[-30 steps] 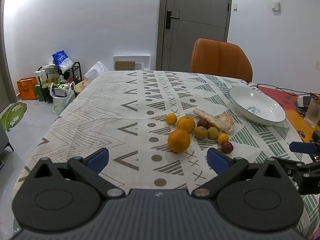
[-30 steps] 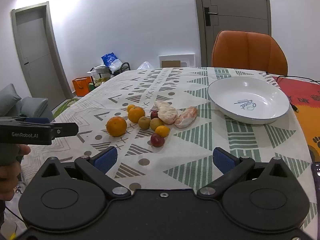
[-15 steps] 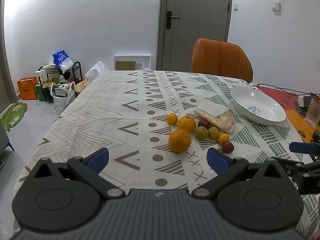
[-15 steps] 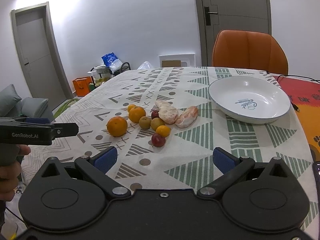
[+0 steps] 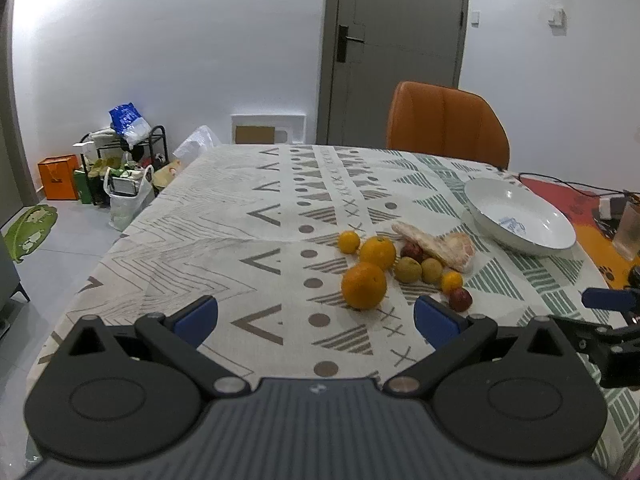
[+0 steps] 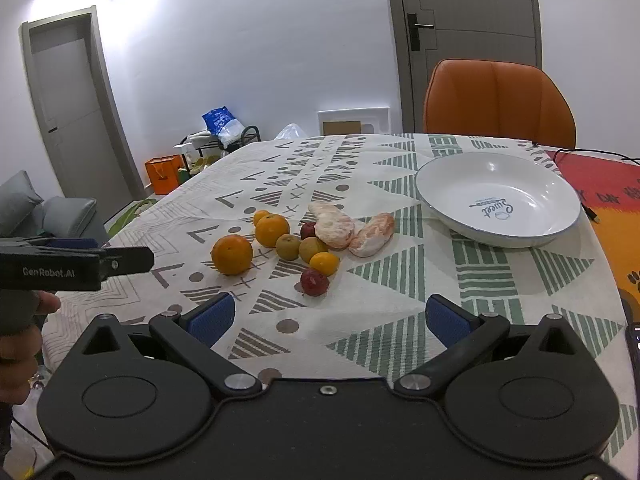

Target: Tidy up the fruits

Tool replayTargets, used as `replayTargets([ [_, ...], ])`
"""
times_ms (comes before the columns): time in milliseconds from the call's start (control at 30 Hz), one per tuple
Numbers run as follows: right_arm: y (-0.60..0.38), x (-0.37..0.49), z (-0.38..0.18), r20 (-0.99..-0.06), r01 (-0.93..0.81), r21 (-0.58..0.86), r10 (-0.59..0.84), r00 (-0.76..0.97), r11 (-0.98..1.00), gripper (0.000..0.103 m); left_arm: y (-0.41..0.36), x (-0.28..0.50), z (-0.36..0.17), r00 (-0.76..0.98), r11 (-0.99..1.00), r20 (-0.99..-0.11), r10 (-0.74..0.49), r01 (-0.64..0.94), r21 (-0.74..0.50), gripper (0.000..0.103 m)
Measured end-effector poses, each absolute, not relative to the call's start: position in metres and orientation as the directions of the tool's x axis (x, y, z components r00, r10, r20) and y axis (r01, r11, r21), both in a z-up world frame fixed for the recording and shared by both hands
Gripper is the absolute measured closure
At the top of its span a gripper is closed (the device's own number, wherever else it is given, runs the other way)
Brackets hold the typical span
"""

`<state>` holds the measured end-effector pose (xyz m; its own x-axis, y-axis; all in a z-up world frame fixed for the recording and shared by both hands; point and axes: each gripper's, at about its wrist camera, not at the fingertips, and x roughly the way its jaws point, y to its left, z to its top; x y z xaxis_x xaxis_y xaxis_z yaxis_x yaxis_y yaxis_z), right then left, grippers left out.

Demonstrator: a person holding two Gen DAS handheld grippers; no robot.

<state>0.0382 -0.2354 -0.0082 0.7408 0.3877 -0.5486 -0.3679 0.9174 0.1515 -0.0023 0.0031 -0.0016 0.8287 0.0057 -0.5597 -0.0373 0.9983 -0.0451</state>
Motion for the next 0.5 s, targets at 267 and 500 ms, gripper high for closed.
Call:
replayTargets([
  [267, -0.241, 0.043, -0.015, -0.557, -0.361, 0.169, 0.391, 0.733, 0.917, 0.000, 0.001, -0.001, -0.007, 0.842, 0.999, -0.540, -0.005, -0.020, -0.041, 0.000],
  [500, -0.244, 0.048, -0.024, -0.562, -0.362, 0.160, 0.387, 0.731, 0.918, 0.000, -0.003, 0.006, -0.018, 0.841, 0.999, -0.540, -0.028, -0.001, -0.053, 0.000],
])
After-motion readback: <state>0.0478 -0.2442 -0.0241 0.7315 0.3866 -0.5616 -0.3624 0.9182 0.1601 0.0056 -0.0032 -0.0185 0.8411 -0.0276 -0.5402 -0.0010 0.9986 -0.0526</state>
